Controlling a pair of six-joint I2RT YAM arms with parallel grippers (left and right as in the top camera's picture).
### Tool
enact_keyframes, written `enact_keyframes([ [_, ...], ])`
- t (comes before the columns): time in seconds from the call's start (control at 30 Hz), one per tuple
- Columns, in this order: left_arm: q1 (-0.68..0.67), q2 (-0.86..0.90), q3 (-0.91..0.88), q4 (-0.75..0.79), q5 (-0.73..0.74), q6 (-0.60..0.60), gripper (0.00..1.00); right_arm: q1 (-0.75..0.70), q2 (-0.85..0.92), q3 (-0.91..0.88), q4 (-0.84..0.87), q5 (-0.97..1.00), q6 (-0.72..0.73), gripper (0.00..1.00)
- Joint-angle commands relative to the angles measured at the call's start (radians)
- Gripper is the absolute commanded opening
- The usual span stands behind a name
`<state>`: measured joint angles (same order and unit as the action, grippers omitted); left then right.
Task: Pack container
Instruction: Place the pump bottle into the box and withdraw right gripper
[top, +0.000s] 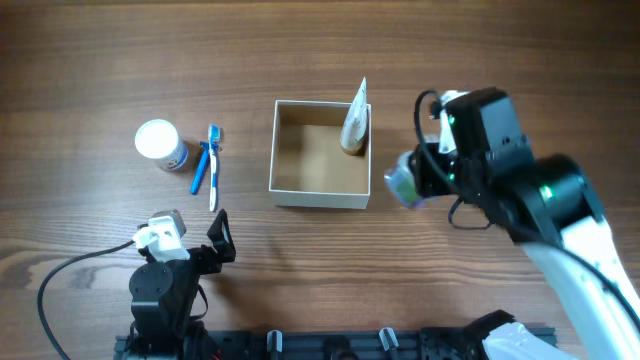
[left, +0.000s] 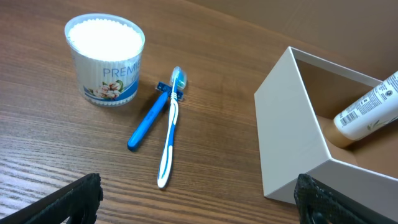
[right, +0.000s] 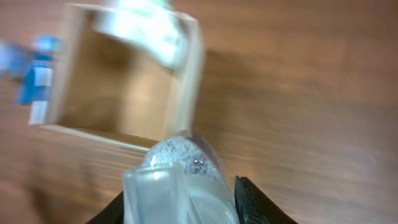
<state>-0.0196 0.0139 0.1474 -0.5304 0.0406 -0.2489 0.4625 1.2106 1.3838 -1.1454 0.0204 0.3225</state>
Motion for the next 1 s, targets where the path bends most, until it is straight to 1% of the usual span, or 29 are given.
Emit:
enact_keyframes([
  [0.0, -0.005, -0.008, -0.003, 0.004, 0.011, 0.006, 1.0, 0.118, -0.005, 0.09, 0.031, -0.022, 0.048, 0.24],
  [0.13, -0.005, -0.008, -0.003, 0.003, 0.011, 0.006, 1.0, 0.198, 0.084, 0.092, 0.161, 0.005, 0.046, 0.24],
  [0.3, -0.005, -0.008, -0.003, 0.004, 0.011, 0.006, 1.0, 0.201, 0.246, 0.092, 0.284, 0.037, 0.043, 0.21],
  [0.33, -0.005, -0.008, -0.003, 0.004, 0.011, 0.006, 1.0, 0.201, 0.277, 0.092, 0.299, 0.055, 0.037, 0.23],
  [0.37, -0.005, -0.008, -0.003, 0.004, 0.011, 0.006, 1.0, 0.201, 0.324, 0.092, 0.325, 0.075, 0.004, 0.28],
  [0.47, -0.005, -0.008, -0.003, 0.004, 0.011, 0.006, 1.0, 0.198, 0.404, 0.092, 0.353, 0.14, -0.007, 0.28],
  [0.53, -0.005, -0.008, -0.003, 0.004, 0.011, 0.006, 1.0, 0.195, 0.441, 0.092, 0.348, 0.141, -0.005, 0.28],
  [0.63, -0.005, -0.008, -0.003, 0.003, 0.011, 0.006, 1.0, 0.195, 0.458, 0.092, 0.346, 0.117, -0.007, 0.27],
  [0.77, -0.005, -0.008, -0.003, 0.004, 0.011, 0.006, 1.0, 0.195, 0.442, 0.092, 0.355, 0.117, -0.008, 0.29],
  [0.87, -0.005, -0.008, -0.003, 0.003, 0.011, 0.006, 1.0, 0.195, 0.417, 0.092, 0.329, 0.114, -0.018, 0.3],
  [0.93, -0.005, -0.008, -0.003, 0.003, 0.011, 0.006, 1.0, 0.189, 0.389, 0.092, 0.307, 0.114, -0.032, 0.38],
  [0.97, -0.005, -0.008, -0.003, 0.003, 0.011, 0.006, 1.0, 0.182, 0.373, 0.092, 0.298, 0.114, -0.031, 0.38],
])
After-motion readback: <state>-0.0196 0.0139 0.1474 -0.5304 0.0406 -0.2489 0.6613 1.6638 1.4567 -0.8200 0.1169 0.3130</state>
